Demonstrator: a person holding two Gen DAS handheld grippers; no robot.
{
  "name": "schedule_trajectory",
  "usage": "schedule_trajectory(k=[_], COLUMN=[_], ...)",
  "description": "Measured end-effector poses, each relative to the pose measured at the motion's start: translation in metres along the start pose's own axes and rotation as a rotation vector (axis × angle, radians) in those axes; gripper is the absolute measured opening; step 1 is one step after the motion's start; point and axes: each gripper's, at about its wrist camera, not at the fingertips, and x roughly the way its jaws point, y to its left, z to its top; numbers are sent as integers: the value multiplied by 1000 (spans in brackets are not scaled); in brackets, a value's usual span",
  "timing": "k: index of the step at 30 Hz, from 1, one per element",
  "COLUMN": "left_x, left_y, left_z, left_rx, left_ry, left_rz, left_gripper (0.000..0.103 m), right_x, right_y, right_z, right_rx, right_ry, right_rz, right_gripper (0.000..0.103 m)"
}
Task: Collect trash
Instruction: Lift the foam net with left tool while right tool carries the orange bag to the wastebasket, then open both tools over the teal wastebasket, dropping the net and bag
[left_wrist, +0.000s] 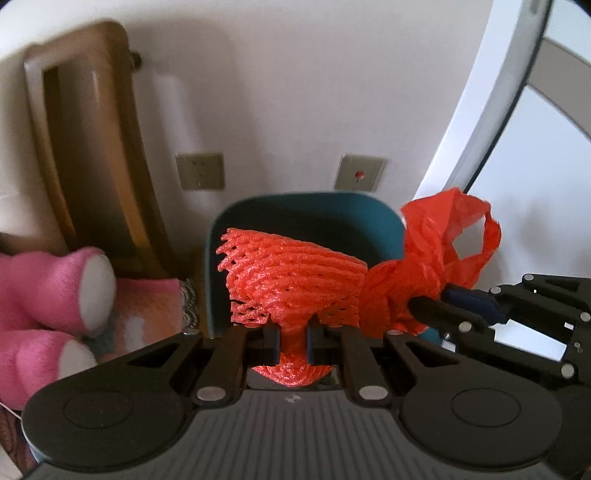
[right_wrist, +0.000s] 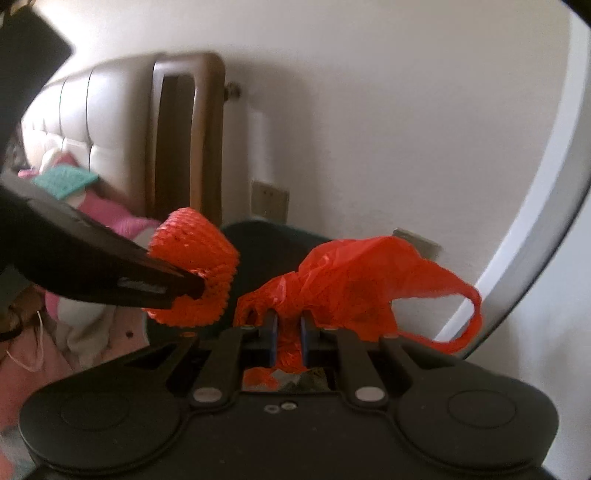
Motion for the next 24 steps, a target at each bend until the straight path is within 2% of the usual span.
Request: schedule_trajectory(k=[9,14,24], left_x=[64,79,101], left_y=[-1,0,-2], left_z=[1,-2,-5], left_rx=[-44,-48,-52], left_ry=[147,197,257], left_rz=[12,26,32], left_gripper=[12,12,14], right_x=[23,27,21], right_y=[-7,-9,-20], right_z=[-10,-12,-14], right_rx=[-32,-13,59], right_ry=[97,117,116], right_rz=[54,81,103], right_gripper=[13,21,26])
